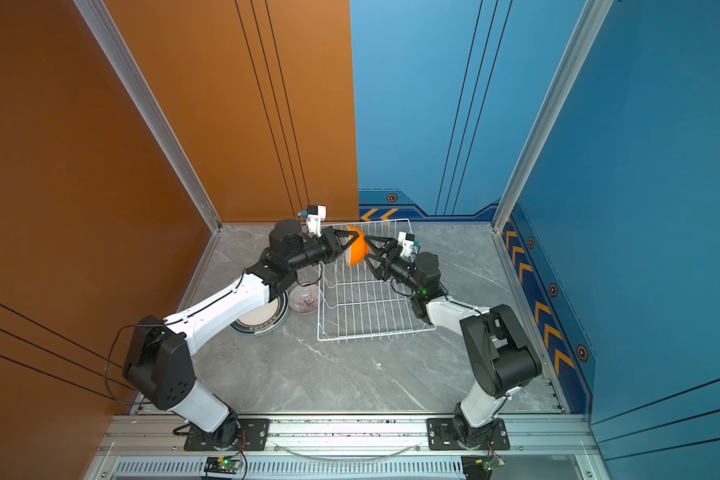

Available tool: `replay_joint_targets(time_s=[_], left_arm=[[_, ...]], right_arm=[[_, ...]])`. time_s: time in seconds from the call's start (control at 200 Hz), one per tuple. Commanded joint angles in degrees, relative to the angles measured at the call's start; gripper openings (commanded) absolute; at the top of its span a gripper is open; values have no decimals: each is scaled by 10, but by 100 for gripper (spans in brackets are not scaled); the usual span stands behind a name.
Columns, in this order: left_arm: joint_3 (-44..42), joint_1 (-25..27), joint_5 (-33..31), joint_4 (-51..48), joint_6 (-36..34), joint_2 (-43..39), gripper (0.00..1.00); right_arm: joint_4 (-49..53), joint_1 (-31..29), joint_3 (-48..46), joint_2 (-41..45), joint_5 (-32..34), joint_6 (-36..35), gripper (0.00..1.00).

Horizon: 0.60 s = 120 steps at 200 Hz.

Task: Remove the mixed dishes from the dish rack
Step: 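Lift the orange bowl up and grasp it with the left gripper, then open the right gripper and carry the bowl down with the left gripper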

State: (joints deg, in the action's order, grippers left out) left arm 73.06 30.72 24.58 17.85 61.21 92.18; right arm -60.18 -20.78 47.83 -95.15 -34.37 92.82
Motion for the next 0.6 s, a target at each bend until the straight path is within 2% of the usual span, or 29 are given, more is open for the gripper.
replay_joint_targets(time_s=[0.0,0.135,0.31,0.475,0.596], left_arm=[[9,1,1,-30,-30,-9,0],[33,1,-51,-174,-129,-41,0],[46,-2,-121,-321,-225,-99,0],[26,-14,-156,-377,-255,-144,0],[-1,-30,-189,-408,-266,-187,0]], right_arm=[[2,3,8,1,-11,-18,81],[70,13,-3,27,-10,-63,82],[314,19,8,108,22,-224,86],[537,17,59,179,79,-368,89],[634,15,88,215,116,-427,90]])
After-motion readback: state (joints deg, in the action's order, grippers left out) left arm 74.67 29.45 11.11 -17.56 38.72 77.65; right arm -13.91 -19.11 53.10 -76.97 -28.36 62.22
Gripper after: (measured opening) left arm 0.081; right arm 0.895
